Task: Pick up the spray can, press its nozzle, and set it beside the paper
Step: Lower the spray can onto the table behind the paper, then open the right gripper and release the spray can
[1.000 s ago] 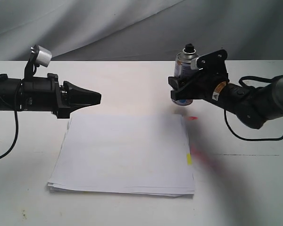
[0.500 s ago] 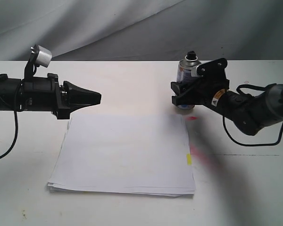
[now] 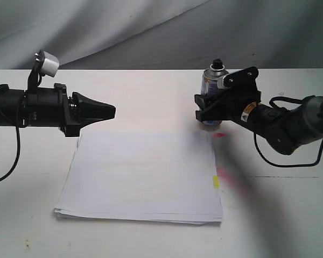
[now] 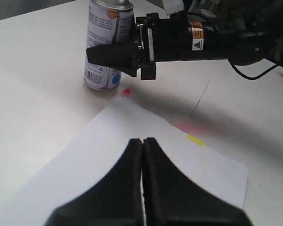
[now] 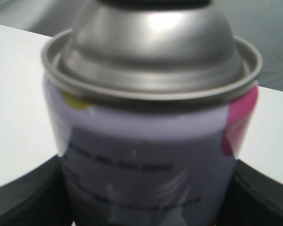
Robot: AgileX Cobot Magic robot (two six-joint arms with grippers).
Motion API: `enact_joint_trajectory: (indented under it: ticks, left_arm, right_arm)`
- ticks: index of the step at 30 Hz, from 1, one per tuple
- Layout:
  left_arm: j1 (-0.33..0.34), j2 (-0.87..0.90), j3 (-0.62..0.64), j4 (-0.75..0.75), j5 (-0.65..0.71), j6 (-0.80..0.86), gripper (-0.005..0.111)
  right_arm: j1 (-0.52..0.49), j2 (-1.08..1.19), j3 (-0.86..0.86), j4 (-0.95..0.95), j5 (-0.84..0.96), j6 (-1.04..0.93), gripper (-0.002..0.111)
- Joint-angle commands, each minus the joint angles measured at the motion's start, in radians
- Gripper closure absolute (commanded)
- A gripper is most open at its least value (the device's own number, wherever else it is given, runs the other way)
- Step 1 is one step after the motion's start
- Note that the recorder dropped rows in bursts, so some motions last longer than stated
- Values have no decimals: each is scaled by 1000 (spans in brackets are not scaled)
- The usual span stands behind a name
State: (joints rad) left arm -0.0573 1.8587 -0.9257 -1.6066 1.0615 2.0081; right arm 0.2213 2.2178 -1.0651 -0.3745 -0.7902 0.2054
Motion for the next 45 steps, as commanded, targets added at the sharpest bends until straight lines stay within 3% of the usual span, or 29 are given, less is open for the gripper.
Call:
enact_joint_trajectory:
  ticks: [1, 18, 21, 28, 31, 34, 45]
  left_arm:
    - [-2, -10, 3, -15, 8, 10, 107]
    - [-2, -10, 3, -15, 8, 14, 107]
    - [-2, -10, 3, -15, 8, 14, 107]
    - [-2, -10, 3, -15, 8, 14, 107]
    - [-2, -10, 3, -15, 8, 14, 107]
    - [-2, -10, 3, -15, 8, 14, 107]
    - [1, -45, 3, -59, 40, 14, 107]
  right_arm:
    - [-2, -12, -8, -23, -3, -4, 108]
    - [-2, -12, -8, -29, -3, -4, 107]
    - [-2, -12, -8, -29, -3, -4, 96]
    - [-2, -12, -8, -29, 41, -53, 45]
    - [-2, -12, -8, -29, 62, -55, 31]
    - [-2, -12, -8, -29, 69, -55, 26]
    - [-2, -150, -8, -29, 124, -41, 25]
